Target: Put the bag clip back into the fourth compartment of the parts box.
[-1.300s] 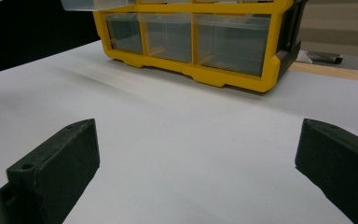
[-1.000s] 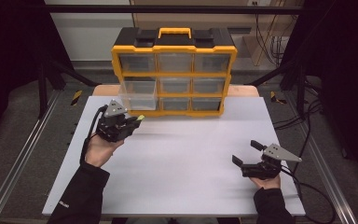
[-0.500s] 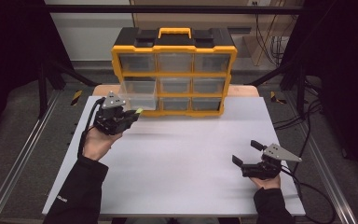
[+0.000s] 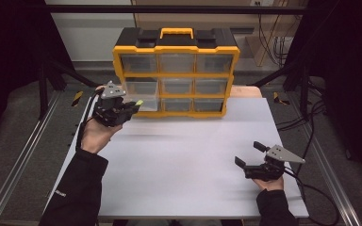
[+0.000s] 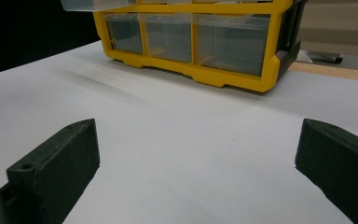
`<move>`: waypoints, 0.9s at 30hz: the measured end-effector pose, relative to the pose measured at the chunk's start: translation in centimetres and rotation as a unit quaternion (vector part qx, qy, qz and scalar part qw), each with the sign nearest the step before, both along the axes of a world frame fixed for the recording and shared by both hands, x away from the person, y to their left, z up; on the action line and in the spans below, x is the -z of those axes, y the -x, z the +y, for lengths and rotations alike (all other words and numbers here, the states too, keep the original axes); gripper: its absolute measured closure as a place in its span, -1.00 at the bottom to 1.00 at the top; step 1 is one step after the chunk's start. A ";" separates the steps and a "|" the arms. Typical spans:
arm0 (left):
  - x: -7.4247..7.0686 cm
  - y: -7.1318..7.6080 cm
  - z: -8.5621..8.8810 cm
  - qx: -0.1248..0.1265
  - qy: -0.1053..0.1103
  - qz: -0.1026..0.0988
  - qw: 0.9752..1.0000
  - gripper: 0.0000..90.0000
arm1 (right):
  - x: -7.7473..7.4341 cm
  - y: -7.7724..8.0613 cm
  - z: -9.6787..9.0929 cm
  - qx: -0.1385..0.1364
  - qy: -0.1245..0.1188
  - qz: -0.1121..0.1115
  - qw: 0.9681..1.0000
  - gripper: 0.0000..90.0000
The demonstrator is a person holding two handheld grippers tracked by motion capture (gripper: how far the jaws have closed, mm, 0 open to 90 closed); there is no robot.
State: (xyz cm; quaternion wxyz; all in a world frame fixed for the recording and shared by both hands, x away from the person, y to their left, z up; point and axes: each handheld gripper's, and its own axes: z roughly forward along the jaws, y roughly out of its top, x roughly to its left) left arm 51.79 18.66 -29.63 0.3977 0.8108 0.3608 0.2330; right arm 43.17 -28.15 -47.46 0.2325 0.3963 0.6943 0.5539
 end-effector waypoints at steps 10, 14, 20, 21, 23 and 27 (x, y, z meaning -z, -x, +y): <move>-1.3 -0.7 0.0 -0.005 -0.015 -0.007 1.000 0.73 | 0.0 0.0 0.0 0.000 -0.001 0.000 1.000 -0.99; -1.7 -1.1 0.0 -0.007 -0.018 -0.009 1.000 0.73 | 0.0 0.0 0.0 0.000 0.000 -0.001 1.000 -0.99; -2.3 -1.7 -0.1 -0.005 -0.021 -0.012 1.000 0.73 | 0.0 0.0 0.0 0.000 0.001 -0.001 1.000 -0.99; -2.4 -1.8 -0.1 -0.006 -0.021 -0.012 1.000 0.73 | 0.0 0.0 0.0 0.000 0.001 0.000 1.000 -0.99; -2.6 -2.0 -0.1 -0.007 -0.022 -0.013 1.000 0.73 | 0.0 0.0 0.0 0.000 0.000 0.000 1.000 -0.99; -2.8 -2.4 -0.2 -0.008 -0.026 -0.013 1.000 0.73 | 0.0 0.0 -0.1 0.000 0.000 0.000 1.000 -0.99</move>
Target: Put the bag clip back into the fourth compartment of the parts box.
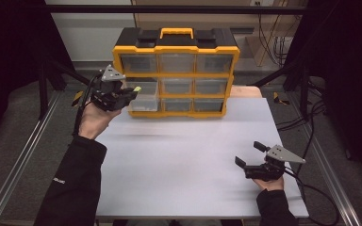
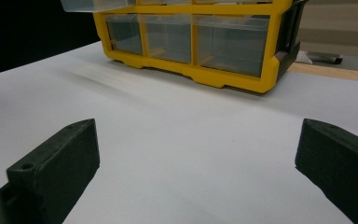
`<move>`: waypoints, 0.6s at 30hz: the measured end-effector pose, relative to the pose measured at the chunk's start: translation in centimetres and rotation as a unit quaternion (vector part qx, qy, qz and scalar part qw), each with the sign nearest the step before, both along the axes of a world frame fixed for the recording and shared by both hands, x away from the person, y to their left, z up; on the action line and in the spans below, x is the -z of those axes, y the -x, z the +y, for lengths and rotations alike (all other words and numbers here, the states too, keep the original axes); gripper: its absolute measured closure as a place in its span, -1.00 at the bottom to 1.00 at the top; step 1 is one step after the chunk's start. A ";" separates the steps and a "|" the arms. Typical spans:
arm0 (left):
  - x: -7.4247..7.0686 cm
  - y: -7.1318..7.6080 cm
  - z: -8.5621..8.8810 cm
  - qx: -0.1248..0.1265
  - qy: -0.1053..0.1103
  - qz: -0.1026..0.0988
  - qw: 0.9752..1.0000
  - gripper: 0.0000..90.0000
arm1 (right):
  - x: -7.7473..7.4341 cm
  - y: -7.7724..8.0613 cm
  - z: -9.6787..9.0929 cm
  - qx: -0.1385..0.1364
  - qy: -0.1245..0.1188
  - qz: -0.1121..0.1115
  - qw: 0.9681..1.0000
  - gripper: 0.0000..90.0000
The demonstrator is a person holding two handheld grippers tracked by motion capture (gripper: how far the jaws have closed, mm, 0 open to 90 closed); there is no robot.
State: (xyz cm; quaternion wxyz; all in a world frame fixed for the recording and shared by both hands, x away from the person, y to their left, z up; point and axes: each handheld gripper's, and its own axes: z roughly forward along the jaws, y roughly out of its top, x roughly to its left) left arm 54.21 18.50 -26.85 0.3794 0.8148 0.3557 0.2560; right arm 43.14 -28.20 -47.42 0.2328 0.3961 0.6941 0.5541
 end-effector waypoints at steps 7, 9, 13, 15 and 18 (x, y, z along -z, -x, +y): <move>-0.3 -1.1 -0.1 -0.003 -0.006 0.002 1.000 0.73 | 0.0 0.0 0.0 -0.001 0.000 0.000 1.000 -0.99; -0.3 -1.3 -0.1 -0.003 -0.007 0.002 1.000 0.73 | 0.0 0.0 0.0 -0.001 0.000 0.000 1.000 -0.99; -0.3 -1.9 -0.1 -0.005 -0.008 0.003 1.000 0.73 | 0.0 0.0 0.0 -0.001 0.000 -0.001 1.000 -0.99; -0.3 -2.2 -0.1 -0.006 -0.008 0.004 1.000 0.73 | 0.0 0.0 0.0 -0.001 0.000 0.000 1.000 -0.99; -0.4 -2.5 0.0 -0.007 -0.007 0.003 1.000 0.73 | 0.0 0.0 0.0 -0.001 0.000 -0.001 1.000 -0.99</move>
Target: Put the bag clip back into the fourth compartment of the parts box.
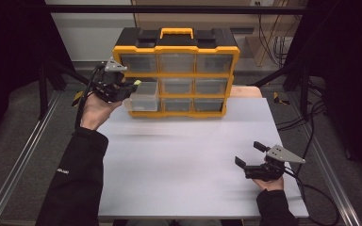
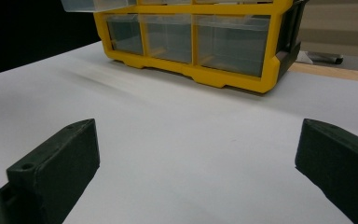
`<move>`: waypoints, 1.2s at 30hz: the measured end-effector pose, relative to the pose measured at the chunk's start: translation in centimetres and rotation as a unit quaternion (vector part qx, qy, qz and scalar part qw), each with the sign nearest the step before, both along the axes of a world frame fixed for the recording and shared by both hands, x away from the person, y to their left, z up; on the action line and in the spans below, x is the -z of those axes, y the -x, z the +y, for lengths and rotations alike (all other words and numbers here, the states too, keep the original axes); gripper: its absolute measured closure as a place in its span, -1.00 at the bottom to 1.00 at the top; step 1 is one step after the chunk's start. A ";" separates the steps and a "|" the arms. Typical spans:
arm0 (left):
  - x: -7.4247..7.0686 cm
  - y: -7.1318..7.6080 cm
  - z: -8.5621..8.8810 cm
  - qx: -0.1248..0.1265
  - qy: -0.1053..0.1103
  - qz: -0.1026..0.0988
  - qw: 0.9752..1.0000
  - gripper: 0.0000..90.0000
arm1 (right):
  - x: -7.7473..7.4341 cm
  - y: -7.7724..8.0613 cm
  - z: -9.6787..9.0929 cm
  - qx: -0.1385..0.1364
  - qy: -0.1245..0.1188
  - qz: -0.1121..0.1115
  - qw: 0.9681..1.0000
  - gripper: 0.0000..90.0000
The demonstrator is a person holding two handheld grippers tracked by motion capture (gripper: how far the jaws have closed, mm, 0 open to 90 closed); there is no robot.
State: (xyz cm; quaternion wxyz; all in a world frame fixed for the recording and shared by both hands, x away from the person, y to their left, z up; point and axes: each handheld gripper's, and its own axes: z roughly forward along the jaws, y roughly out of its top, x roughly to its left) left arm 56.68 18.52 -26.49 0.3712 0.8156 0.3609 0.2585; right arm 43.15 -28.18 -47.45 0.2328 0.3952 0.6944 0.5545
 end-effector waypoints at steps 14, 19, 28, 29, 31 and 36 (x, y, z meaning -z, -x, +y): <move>-0.3 -2.1 0.0 -0.005 0.005 0.001 1.000 0.73 | 0.0 0.0 0.0 0.000 -0.003 0.000 1.000 -0.99; -0.2 -2.7 -0.1 -0.005 0.002 0.002 1.000 0.73 | 0.0 0.0 0.0 0.000 -0.003 0.001 1.000 -0.99; 0.2 -3.6 0.2 -0.012 0.002 0.005 1.000 0.73 | 0.0 0.0 0.0 -0.001 -0.002 0.001 1.000 -0.99; 0.3 -3.8 0.3 -0.014 0.004 0.007 1.000 0.73 | 0.0 0.0 0.0 0.000 -0.002 0.001 1.000 -0.99; 0.6 -4.1 0.4 -0.016 0.004 0.010 1.000 0.73 | 0.0 0.0 0.0 -0.001 -0.002 0.002 1.000 -0.99; 1.0 -4.6 0.4 -0.016 0.002 0.011 1.000 0.73 | 0.1 -0.1 -0.1 0.000 -0.003 0.001 1.000 -0.99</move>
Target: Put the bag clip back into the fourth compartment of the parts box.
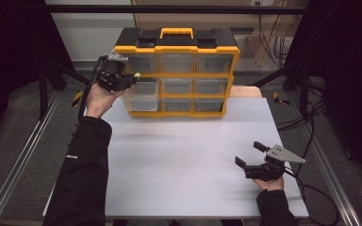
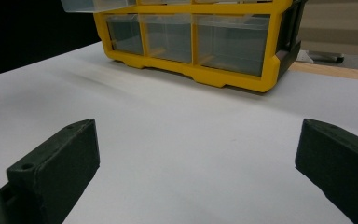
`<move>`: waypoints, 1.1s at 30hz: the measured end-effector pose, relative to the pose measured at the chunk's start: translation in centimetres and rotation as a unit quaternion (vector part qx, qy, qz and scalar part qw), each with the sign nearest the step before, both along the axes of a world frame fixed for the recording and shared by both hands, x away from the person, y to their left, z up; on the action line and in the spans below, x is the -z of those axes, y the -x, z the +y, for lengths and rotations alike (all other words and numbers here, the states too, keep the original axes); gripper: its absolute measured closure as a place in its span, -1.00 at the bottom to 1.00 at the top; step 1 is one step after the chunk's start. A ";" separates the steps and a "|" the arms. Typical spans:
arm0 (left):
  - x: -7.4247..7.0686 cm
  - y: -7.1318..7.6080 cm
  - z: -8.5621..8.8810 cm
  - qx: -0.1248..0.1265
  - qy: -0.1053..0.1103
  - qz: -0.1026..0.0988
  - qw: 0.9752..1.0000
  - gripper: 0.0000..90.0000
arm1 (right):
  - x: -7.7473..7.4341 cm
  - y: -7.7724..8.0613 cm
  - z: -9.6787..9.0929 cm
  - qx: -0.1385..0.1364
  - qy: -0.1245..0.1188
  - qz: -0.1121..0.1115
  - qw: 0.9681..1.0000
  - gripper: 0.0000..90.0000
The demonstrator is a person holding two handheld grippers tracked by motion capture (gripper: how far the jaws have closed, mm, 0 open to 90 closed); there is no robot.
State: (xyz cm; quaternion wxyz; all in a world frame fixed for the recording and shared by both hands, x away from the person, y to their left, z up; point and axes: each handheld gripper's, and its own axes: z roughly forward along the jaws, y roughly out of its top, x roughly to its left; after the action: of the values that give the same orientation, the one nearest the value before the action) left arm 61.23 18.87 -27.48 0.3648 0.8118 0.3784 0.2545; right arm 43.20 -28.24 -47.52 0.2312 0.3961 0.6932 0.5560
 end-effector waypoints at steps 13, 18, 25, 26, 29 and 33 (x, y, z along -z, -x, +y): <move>1.2 -0.8 -0.1 0.005 -0.002 0.001 1.000 0.73 | 0.0 0.0 0.0 -0.001 0.000 0.000 1.000 -0.99; 1.7 -1.1 -0.3 0.005 -0.007 -0.001 1.000 0.73 | 0.0 0.0 0.0 -0.001 0.000 0.000 1.000 -0.99; 2.2 -1.4 -0.5 0.006 -0.012 0.001 1.000 0.73 | 0.0 0.0 0.0 -0.001 0.001 0.000 1.000 -0.99; 2.2 -1.4 -0.5 0.006 -0.010 0.003 1.000 0.73 | 0.0 0.0 0.0 -0.001 0.000 0.000 1.000 -0.99; 2.4 -1.3 -0.6 0.008 -0.008 0.001 1.000 0.73 | 0.0 0.0 0.0 -0.001 0.000 0.001 1.000 -0.99; 2.9 -1.3 -0.8 0.013 -0.007 0.004 1.000 0.73 | 0.0 0.0 0.0 -0.001 0.001 0.000 1.000 -0.99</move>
State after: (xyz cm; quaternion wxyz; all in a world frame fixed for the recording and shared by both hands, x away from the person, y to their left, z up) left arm 62.48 18.10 -30.39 0.3610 0.8200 0.3680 0.2488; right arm 43.20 -28.23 -47.52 0.2313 0.3952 0.6939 0.5557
